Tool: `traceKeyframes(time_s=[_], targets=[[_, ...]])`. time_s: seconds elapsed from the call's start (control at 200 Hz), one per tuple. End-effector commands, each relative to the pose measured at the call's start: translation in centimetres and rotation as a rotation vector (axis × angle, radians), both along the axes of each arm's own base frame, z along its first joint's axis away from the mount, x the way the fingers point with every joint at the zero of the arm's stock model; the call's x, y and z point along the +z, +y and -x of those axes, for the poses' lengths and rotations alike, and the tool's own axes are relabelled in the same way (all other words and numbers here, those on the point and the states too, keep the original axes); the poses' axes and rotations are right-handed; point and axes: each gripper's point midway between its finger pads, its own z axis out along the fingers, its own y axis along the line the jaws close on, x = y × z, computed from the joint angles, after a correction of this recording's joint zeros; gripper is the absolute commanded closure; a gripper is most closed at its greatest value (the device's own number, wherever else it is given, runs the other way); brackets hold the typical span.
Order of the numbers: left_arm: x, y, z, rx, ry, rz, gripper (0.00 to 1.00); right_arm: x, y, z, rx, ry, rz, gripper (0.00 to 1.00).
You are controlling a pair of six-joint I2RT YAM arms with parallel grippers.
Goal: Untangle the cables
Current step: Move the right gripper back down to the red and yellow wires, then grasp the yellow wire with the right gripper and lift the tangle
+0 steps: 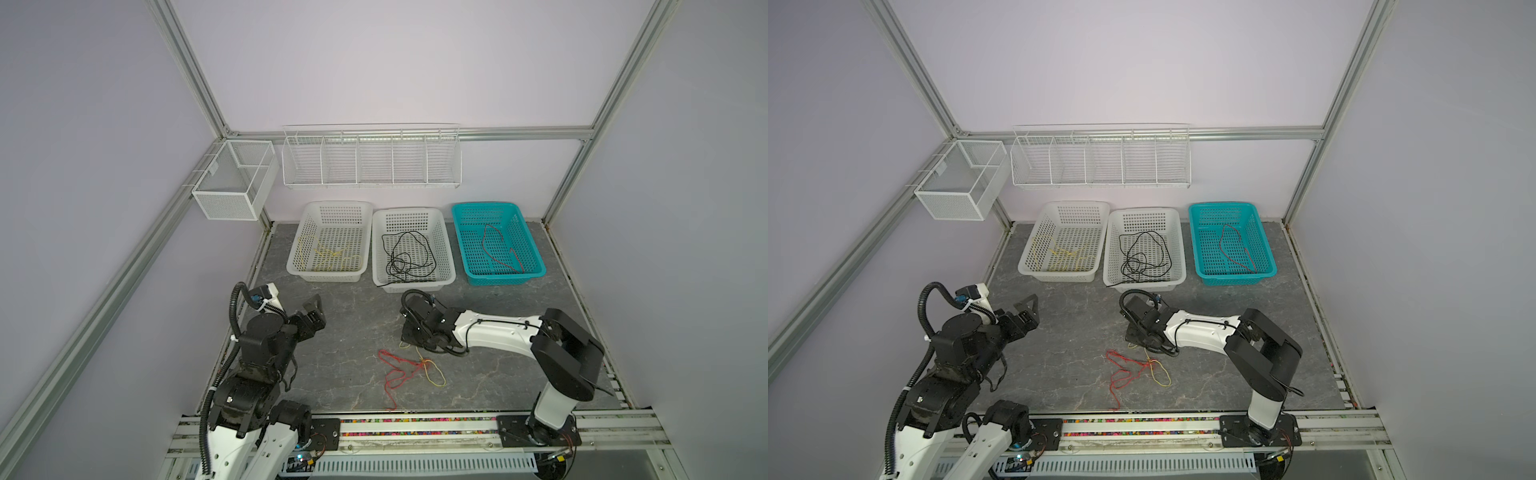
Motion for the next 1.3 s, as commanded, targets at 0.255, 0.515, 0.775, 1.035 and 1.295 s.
traceKeyframes(time_s=[0.255,0.515,0.775,1.035,1.295], targets=[[-0.5,-0.3,-0.1,-0.018,0.010,-0.007,0.00,9.0,-5.5,-2.1,-0.008,-0.306,0.142,0.93],[-0.7,-0.5,-0.3,-0.025,0.021,-0.009,0.00,16.3,-4.1,-2.4,0.183,-0.587,0.008,0.93],[-0.8,-0.7,-0.4,-0.032,0.024,-0.007,0.00,23.0,-2.3,-0.2,0.388,-0.837,-0.188,0.93],[-0.9,-1.3,-0.4,-0.063,0.023,0.002,0.00,27.1,-1.2,2.4,0.498,-0.977,-0.390,0.93],[-0.1,-5.7,-0.4,-0.301,-0.023,0.097,0.01,32.9,-1.6,4.8,0.556,-1.084,-0.546,0.93]])
